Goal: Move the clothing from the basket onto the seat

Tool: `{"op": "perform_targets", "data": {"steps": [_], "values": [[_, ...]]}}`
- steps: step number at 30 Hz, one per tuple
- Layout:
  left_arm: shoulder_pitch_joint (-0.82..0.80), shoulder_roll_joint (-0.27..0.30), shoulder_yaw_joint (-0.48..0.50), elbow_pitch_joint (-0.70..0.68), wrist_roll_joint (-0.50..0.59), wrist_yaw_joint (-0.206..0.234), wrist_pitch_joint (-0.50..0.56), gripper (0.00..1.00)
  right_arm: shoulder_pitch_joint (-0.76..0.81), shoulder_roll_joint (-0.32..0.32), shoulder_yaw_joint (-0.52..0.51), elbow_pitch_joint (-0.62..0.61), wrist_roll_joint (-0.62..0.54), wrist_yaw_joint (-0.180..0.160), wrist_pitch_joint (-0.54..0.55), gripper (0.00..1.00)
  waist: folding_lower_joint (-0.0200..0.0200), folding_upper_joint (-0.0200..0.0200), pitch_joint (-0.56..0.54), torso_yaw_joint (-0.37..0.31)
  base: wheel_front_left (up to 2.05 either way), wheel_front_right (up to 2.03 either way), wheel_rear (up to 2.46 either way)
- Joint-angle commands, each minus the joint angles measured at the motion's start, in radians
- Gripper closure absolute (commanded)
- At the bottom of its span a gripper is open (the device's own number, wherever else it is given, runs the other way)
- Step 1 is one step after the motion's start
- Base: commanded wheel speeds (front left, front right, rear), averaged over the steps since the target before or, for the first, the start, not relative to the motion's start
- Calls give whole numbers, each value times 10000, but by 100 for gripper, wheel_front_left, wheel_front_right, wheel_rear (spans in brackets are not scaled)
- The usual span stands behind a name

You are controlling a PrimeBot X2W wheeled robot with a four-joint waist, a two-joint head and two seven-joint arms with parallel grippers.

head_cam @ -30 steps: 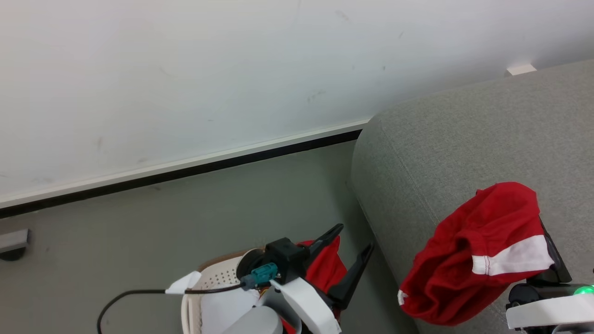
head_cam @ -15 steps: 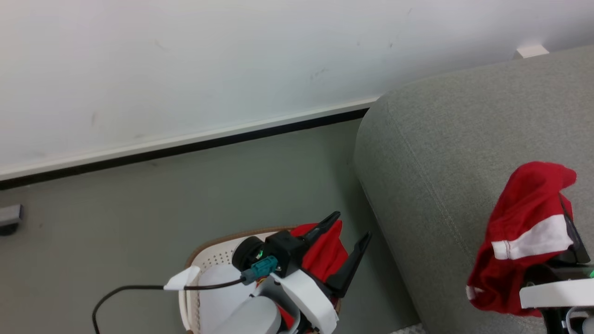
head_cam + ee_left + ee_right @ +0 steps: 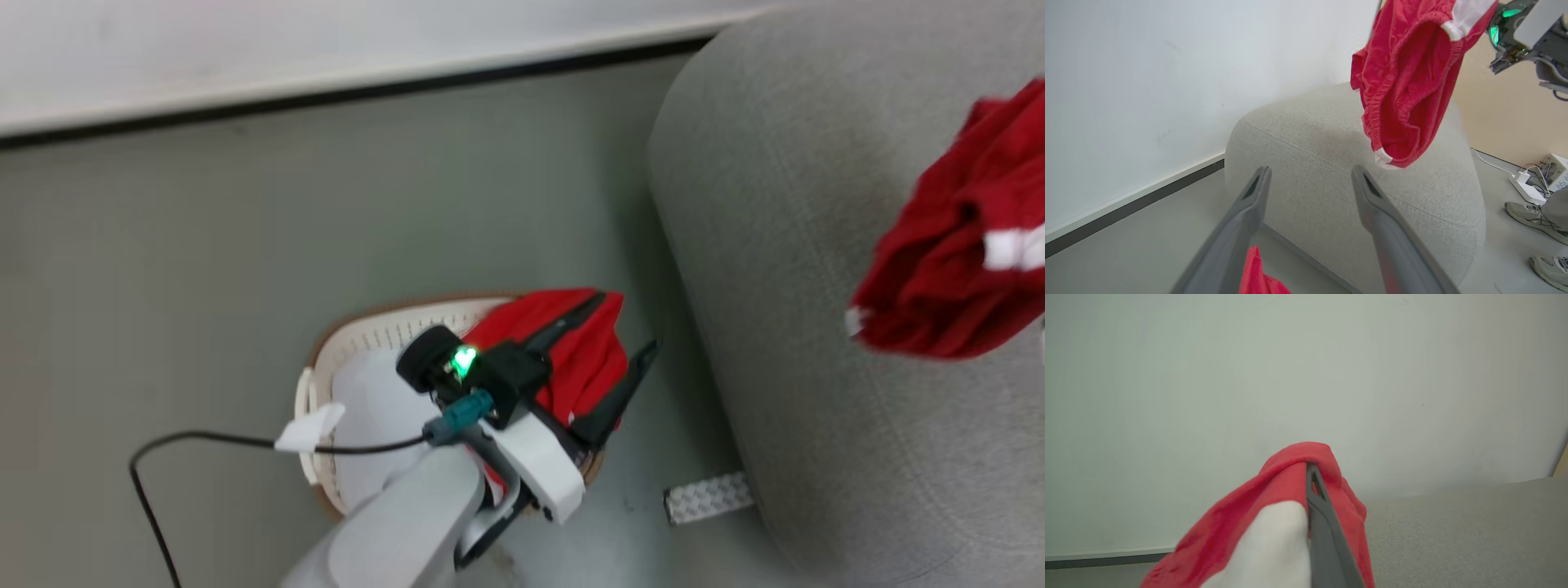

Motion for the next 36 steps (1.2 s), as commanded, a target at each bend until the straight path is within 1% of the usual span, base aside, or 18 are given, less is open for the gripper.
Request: {"op": "perform_targets", "data": {"steps": [1, 5, 8, 14, 17, 20, 23, 25, 27, 29, 30, 32, 33, 34, 36], "values": [[-310, 162, -35, -50, 120, -16, 17, 0, -638, -248, 16, 248, 77, -17, 117, 100, -1, -1, 1011, 215, 0, 0, 0], [-817, 376, -78, -148, 207, -40, 90, 0, -2011, -829, -177, 1089, 144, -17, 382, 100, -1, -1, 1946, 305, 0, 0, 0], [-1074, 492, -160, -254, 243, -56, 160, 0, -3108, -1344, -477, 2058, 122, -17, 493, 100, -1, -1, 2492, 450, 0, 0, 0], [-1360, 733, -142, -437, 197, -29, 194, 0, -4550, -2334, -1129, 4020, -622, -17, 231, 100, -1, -1, 3195, 811, 0, 0, 0], [-1415, 827, -86, -476, 148, 4, 172, 0, -4920, -2553, -1364, 4888, -1130, -17, 90, 100, -1, -1, 3386, 976, 0, 0, 0], [-1436, 892, -56, -515, 97, 56, 152, 0, -5181, -2505, -1500, 5626, -1766, -17, 20, 100, -1, -1, 3541, 1064, 0, 0, 0], [-1465, 929, -40, -545, 77, 81, 144, 0, -5230, -2261, -1336, 6435, -2481, -17, 698, 100, -1, -1, 3636, 1111, 0, 0, 0], [-1468, 892, -24, -637, 12, 70, 114, 0, -5378, -2222, -1262, 6830, -2873, -18, 1219, 100, -1, -1, 3680, 1125, 0, 0, 0], [-1387, 861, -6, -761, -113, 48, 81, 0, -5410, -2246, -956, 7081, -3536, -18, 1680, 100, -1, -1, 3692, 1125, 0, 0, 0], [-1269, 876, 13, -728, -162, 57, 69, 0, -5478, -2233, -865, 7197, -3976, -18, 1883, 75, -1, -1, 3627, 1139, 0, 0, 0], [-1202, 853, 43, -668, -213, 107, 64, 0, -5464, -2182, -854, 7209, -4143, -18, 1930, 70, -1, -1, 3565, 1149, 0, 0, 0], [-1143, 804, 89, -544, -268, 179, 44, 0, -5341, -2037, -844, 7203, -4499, -18, 2072, 55, -1, -1, 3399, 1166, 0, 0, 0], [-1120, 787, 110, -498, -297, 174, 31, 0, -5258, -2008, -829, 7168, -4678, -18, 2148, 23, -1, -1, 3300, 1176, 0, 0, 0], [-1091, 777, 114, -445, -301, 195, 23, 0, -5160, -2013, -790, 7117, -4856, -18, 2254, 0, -1, -1, 3192, 1189, 0, 0, 0], [-1023, 758, 118, -341, -299, 228, 11, 0, -4980, -1924, -774, 6962, -5184, -18, 2452, 0, -1, -1, 2941, 1206, 0, 0, 0]]}}
